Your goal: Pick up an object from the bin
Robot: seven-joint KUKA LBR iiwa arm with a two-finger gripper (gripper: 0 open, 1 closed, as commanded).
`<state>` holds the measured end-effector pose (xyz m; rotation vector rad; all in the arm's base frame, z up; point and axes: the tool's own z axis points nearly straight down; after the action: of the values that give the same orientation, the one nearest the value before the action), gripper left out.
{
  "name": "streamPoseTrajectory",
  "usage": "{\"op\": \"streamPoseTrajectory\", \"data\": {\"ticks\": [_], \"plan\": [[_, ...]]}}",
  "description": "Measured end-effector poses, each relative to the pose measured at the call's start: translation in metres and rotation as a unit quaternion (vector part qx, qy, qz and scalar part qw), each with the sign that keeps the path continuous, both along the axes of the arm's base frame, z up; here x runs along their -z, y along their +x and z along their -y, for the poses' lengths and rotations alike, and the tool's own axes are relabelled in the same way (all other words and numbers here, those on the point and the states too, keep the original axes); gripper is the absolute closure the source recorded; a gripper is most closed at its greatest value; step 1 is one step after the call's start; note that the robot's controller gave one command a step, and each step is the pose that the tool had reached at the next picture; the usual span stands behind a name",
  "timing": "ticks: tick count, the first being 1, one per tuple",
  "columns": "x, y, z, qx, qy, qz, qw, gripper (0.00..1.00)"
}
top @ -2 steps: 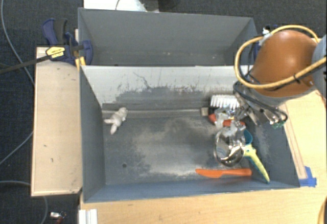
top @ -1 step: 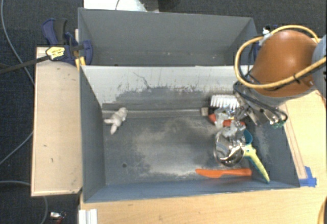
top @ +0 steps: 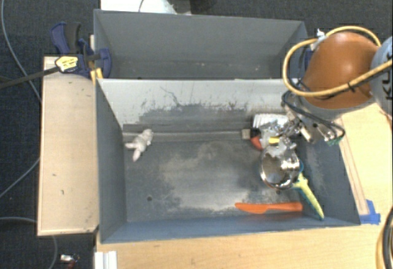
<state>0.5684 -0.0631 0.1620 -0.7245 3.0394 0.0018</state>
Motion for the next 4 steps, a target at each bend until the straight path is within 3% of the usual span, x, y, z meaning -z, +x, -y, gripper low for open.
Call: {"op": "streamPoseTrajectory", "data": {"ticks": [1, 2, 3, 4], "plan": [[0.04, -0.007, 0.0, -0.088, -0.001, 0.0024, 0.9961, 1.0], [0.06, -0.012, 0.017, -0.1, -0.001, 0.0019, 0.9949, 1.0], [0.006, -0.014, 0.019, 0.041, 0.002, -0.0022, 0.9992, 1.0], [0.038, -0.011, 0.042, -0.153, -0.002, 0.0028, 0.9882, 1.0]]}}
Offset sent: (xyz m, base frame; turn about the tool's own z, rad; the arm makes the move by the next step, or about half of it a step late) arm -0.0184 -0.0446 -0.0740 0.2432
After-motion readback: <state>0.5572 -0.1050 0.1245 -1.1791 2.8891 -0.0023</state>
